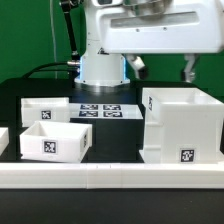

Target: Assemble drawer

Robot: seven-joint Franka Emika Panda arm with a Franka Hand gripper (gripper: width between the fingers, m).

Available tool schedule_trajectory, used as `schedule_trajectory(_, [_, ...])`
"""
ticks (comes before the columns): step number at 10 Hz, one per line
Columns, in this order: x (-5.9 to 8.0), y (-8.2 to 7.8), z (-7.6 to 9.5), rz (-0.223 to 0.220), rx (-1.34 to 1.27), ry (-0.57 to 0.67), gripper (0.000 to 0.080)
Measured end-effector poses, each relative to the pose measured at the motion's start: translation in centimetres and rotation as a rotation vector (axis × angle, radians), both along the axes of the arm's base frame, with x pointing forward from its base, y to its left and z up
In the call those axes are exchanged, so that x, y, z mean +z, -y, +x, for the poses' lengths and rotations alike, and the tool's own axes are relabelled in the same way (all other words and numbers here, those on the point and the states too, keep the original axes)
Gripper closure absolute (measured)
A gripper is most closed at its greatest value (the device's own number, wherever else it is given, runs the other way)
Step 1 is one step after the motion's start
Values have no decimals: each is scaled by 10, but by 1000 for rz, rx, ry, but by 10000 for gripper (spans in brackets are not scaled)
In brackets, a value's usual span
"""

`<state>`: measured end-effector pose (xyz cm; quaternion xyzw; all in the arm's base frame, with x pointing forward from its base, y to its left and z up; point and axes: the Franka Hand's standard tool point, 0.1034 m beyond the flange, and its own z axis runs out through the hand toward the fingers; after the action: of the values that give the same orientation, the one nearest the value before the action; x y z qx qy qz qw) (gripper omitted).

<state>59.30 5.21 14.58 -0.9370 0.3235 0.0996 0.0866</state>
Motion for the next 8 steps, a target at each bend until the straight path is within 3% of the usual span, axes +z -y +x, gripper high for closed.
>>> schedule_trajectory(1, [0, 14, -6, -20, 93, 9, 150])
schedule_trajectory(4, [-21, 68, -25, -67, 296, 41, 150])
schedule_trajectory(6, [-36, 95, -27, -37, 300, 54, 150])
schedule_trajectory(8, [-35, 89, -26, -36, 301, 55, 150])
